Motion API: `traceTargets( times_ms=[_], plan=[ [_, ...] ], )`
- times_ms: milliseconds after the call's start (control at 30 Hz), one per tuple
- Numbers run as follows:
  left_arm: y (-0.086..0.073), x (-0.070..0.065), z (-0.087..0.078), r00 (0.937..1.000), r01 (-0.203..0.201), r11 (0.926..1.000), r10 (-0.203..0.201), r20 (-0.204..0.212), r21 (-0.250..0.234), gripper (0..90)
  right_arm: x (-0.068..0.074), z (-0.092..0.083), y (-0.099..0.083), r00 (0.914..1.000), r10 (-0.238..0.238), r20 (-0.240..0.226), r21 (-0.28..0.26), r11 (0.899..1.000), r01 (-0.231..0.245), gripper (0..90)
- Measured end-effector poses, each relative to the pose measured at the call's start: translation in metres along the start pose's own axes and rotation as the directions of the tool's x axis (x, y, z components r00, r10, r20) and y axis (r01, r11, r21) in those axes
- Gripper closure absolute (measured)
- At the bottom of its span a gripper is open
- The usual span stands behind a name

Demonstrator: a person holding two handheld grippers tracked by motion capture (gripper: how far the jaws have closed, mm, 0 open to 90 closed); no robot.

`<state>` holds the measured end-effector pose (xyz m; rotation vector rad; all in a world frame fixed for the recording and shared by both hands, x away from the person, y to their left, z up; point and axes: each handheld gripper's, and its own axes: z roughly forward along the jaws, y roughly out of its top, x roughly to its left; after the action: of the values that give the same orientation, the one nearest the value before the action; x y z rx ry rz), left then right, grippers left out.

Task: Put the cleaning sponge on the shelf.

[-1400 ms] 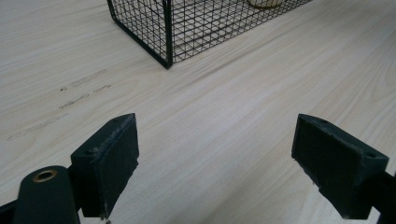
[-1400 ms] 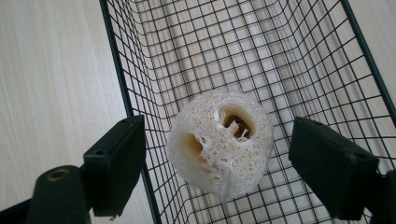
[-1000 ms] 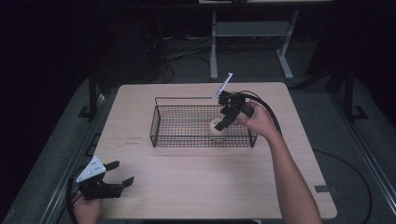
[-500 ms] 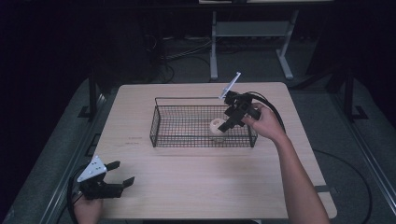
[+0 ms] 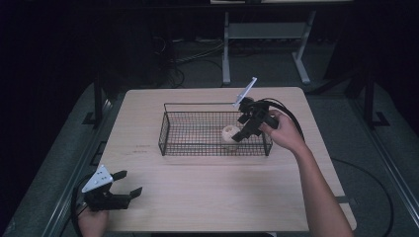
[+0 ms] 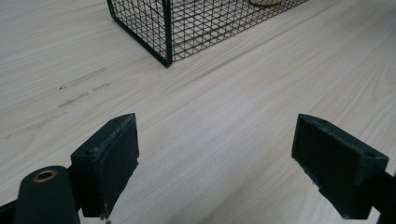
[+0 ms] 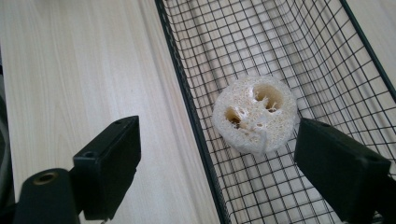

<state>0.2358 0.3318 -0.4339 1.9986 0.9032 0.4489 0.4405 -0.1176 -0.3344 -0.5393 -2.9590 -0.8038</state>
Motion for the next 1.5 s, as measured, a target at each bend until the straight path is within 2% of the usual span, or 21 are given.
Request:
traceTargets(
  times_ms=[300, 367, 700, 767, 1100, 1267, 1333, 1500],
  plan=[
    [0.001, -0.001, 0.000, 1.0000, 0.000, 1.0000, 0.000, 0.000, -0.001, 13.7, 0.007, -0.002, -0.009, 0.9999, -0.016, 0.002, -0.004, 1.000, 0.016, 14.6],
    [0.001, -0.001, 0.001, 1.0000, -0.001, 1.0000, 0.001, 0.001, 0.000, 13.7, 0.008, -0.001, -0.010, 0.9999, -0.014, -0.006, 0.015, 1.000, 0.014, 14.6],
    [0.001, -0.002, 0.001, 1.0000, -0.003, 1.0000, 0.003, 0.003, 0.002, 13.7, 0.015, -0.002, -0.021, 0.9997, -0.022, -0.009, 0.000, 1.000, 0.022, 14.6],
    [0.001, -0.002, 0.002, 1.0000, -0.004, 1.0000, 0.004, 0.002, 0.003, 13.7, 0.016, 0.000, -0.024, 0.9997, -0.022, -0.013, 0.017, 1.000, 0.022, 14.7],
    [0.001, -0.002, 0.002, 1.0000, -0.005, 1.0000, 0.005, 0.003, 0.004, 13.7, 0.020, 0.000, -0.038, 0.9997, -0.016, -0.016, -0.003, 1.000, 0.016, 14.6],
    [0.001, -0.002, 0.002, 1.0000, -0.003, 1.0000, 0.003, 0.002, 0.003, 13.7, 0.026, 0.001, -0.041, 0.9994, -0.026, -0.021, 0.025, 0.999, 0.027, 14.6],
    [0.001, -0.002, 0.002, 1.0000, -0.003, 1.0000, 0.003, 0.003, 0.003, 13.7, 0.030, -0.001, -0.042, 0.9988, -0.045, -0.021, 0.003, 0.999, 0.046, 14.6],
    [0.001, -0.002, 0.002, 1.0000, -0.004, 1.0000, 0.004, 0.003, 0.004, 13.7, 0.036, -0.002, -0.046, 0.9985, -0.054, -0.014, -0.007, 0.999, 0.054, 14.6]
  ],
)
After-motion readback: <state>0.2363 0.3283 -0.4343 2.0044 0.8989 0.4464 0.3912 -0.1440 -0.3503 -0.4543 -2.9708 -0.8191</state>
